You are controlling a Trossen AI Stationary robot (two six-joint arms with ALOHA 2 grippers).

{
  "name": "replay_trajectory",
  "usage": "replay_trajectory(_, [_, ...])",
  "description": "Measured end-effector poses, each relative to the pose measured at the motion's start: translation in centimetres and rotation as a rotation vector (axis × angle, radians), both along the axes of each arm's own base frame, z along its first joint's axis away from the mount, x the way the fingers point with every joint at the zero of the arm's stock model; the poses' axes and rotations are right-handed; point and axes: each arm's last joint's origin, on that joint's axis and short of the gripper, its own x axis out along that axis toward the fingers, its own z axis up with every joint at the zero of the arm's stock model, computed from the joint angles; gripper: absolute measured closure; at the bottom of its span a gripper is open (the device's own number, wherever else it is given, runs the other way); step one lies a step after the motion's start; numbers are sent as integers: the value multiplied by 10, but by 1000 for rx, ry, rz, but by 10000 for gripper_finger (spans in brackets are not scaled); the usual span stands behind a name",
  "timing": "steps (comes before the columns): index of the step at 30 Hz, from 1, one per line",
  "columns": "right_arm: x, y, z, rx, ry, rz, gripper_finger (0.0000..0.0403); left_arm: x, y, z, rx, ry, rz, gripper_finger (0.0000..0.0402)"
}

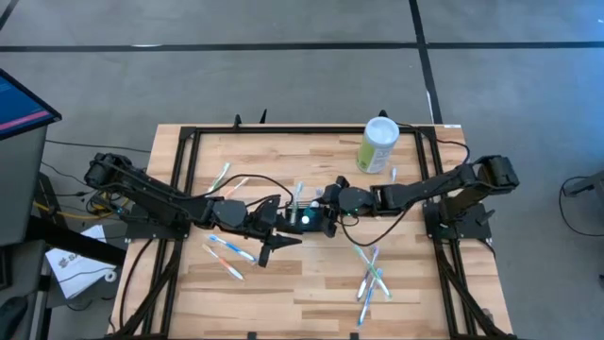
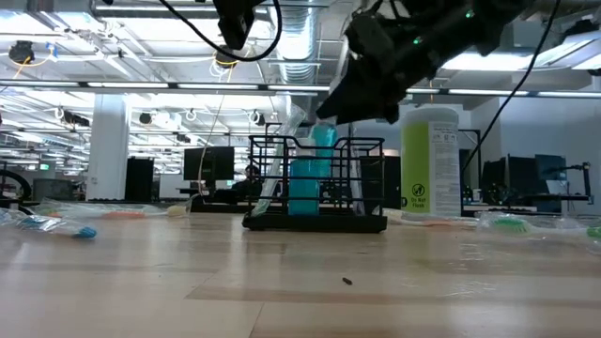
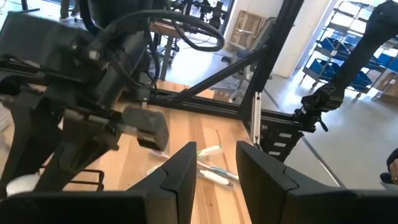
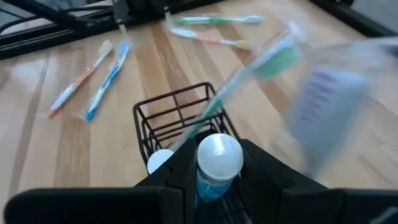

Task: Pick & Place toothbrushing station
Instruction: Put the mouthwash bottle into the middle compartment of the organizer

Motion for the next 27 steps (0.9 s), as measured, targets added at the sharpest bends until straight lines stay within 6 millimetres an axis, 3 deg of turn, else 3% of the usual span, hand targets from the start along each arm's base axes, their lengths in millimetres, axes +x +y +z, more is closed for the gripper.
replay_trajectory(15, [18,-4,-23,25,67,7,296,-1,0,-1,-3,1,1,294])
replay_trajectory(27, [19,-4,-24,11,75,28,295,-1,-1,-2,-1,1,-3,294])
